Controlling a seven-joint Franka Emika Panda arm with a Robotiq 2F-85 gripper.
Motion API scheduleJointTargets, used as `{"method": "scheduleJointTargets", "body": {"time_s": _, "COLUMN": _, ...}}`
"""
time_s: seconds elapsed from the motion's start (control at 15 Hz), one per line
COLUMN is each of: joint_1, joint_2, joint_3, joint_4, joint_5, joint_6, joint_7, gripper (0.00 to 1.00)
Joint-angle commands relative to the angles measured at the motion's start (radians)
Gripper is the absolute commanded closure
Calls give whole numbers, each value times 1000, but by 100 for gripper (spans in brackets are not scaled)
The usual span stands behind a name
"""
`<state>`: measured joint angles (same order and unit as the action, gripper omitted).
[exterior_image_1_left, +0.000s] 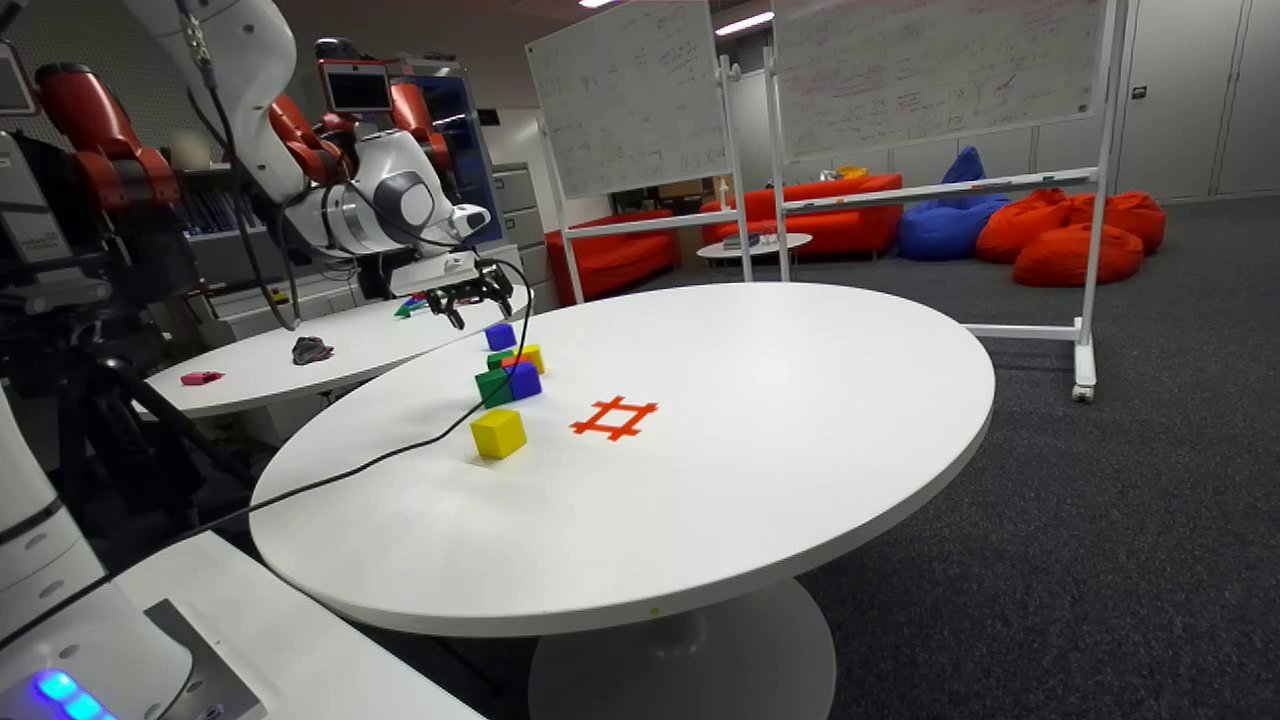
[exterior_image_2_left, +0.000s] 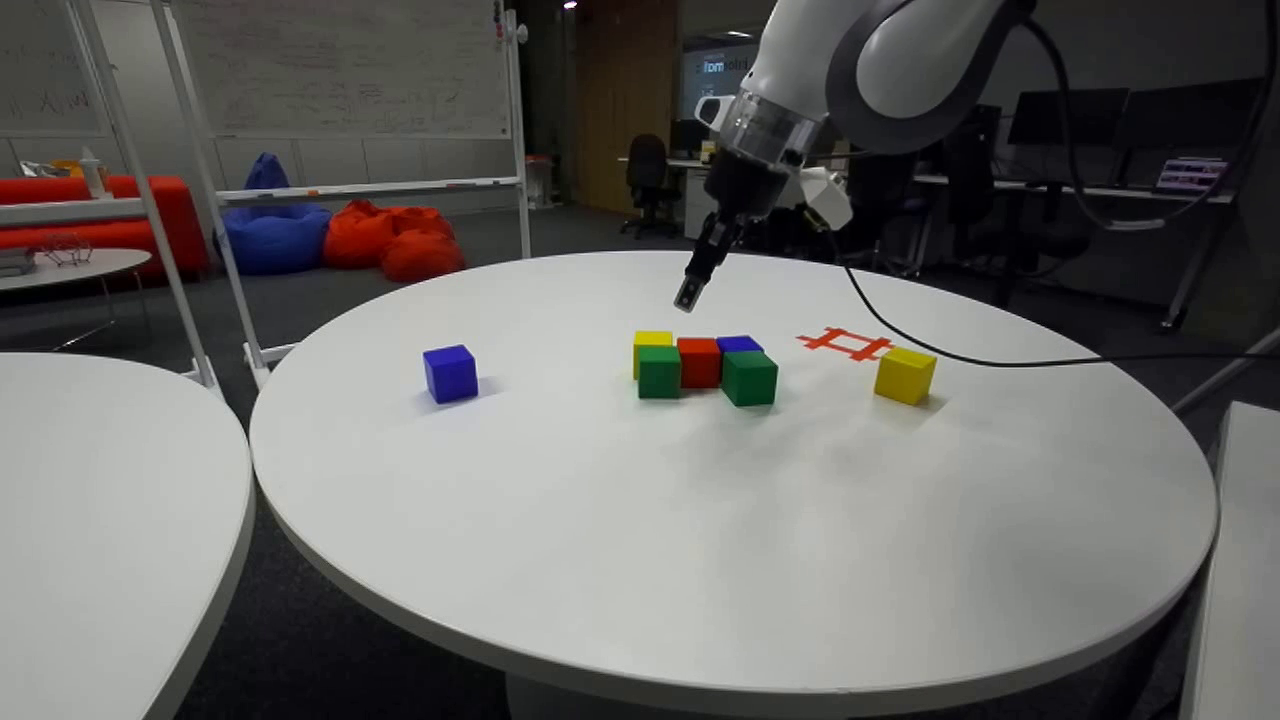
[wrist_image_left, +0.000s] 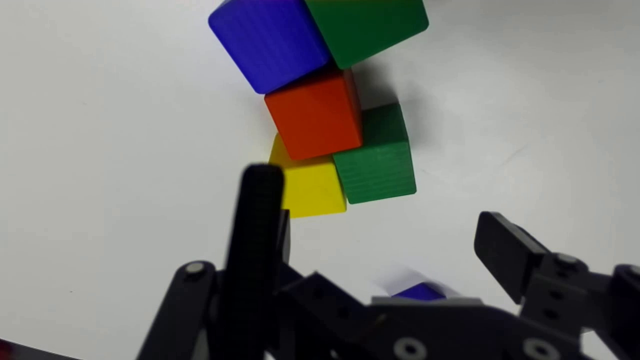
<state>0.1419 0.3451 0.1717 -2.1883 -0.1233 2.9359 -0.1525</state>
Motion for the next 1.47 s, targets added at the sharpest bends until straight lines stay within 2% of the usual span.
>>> {"method": "scheduleJointTargets", "body": {"time_s": 0.0, "joint_1": 14, "joint_2": -24, "joint_3": -49, "joint_4": -12, "joint_5": -6, "joint_6": 16, "joint_7": 59, "gripper": 0}}
{"method": "scheduleJointTargets", "body": {"time_s": 0.13, "joint_1": -19, "joint_2": -32, "joint_3": -29, "joint_4": -18, "joint_5": 27, "joint_6": 12, "joint_7": 42, "gripper": 0}}
{"method": "scheduleJointTargets", "body": {"time_s": 0.53, "joint_1": -60, "joint_2": -54, "joint_3": -14, "joint_4": -43, "joint_5": 81, "joint_6": 38, "joint_7": 33, "gripper": 0}}
{"method": "scheduleJointTargets", "body": {"time_s": 1.0, "joint_1": -132, "joint_2": -90, "joint_3": 41, "joint_4": -82, "joint_5": 199, "joint_6": 123, "joint_7": 7, "gripper": 0}}
{"method": "scheduleJointTargets", "body": {"time_s": 1.07, "joint_1": -93, "joint_2": -42, "joint_3": 2, "joint_4": -25, "joint_5": 154, "joint_6": 94, "joint_7": 42, "gripper": 0}}
{"method": "scheduleJointTargets", "body": {"time_s": 1.4, "joint_1": -106, "joint_2": -50, "joint_3": 17, "joint_4": -34, "joint_5": 169, "joint_6": 97, "joint_7": 40, "gripper": 0}}
